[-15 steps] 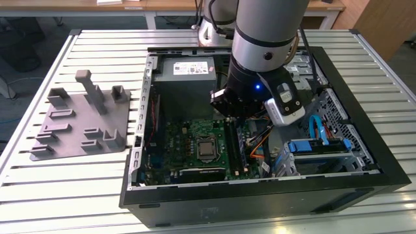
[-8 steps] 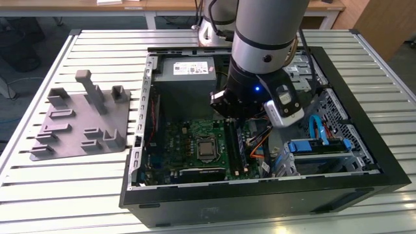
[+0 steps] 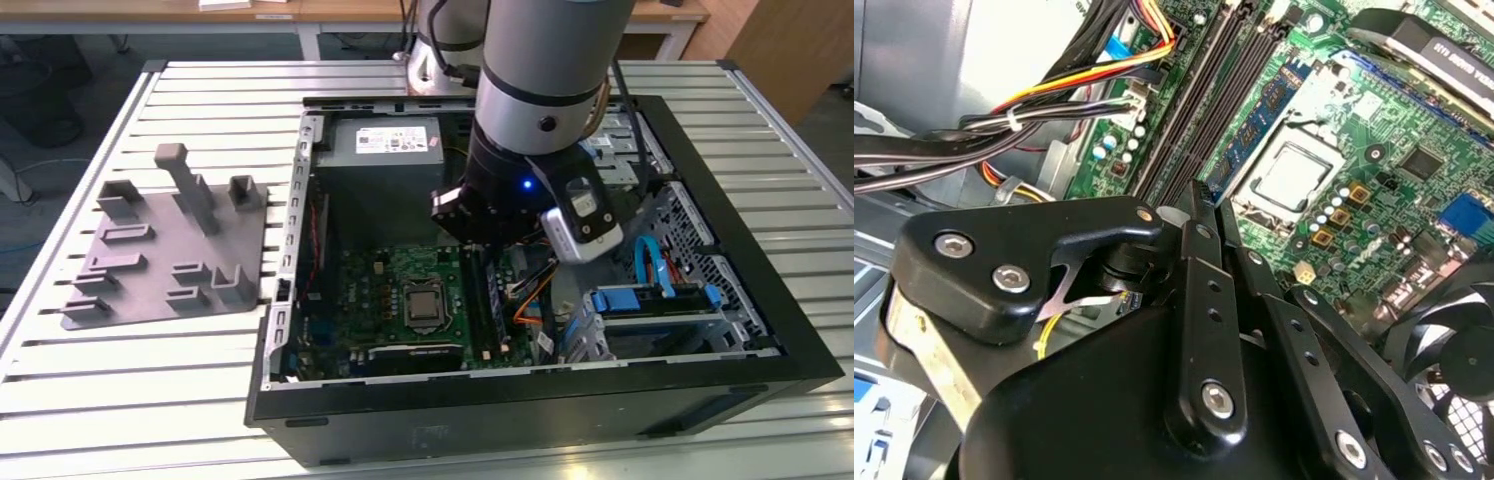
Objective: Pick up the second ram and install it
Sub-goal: 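Insert the second ram into the second slot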
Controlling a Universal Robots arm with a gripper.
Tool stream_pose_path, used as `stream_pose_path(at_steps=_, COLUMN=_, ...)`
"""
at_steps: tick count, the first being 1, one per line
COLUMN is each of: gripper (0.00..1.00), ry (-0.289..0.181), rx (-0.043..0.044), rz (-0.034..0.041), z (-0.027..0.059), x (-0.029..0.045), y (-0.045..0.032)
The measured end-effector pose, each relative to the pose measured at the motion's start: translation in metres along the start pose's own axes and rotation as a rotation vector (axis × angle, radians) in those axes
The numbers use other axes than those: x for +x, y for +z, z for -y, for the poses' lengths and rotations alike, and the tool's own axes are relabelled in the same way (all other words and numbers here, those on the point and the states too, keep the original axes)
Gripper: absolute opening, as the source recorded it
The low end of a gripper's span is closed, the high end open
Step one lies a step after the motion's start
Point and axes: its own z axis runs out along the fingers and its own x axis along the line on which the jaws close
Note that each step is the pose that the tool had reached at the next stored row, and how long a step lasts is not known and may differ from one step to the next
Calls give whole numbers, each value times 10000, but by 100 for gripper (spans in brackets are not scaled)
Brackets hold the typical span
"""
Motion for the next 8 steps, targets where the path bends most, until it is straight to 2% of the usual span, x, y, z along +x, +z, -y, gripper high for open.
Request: stream_pose_path(at_steps=8, gripper=14, ry=0, rx=0, rz=0, z=1, x=0, y=27)
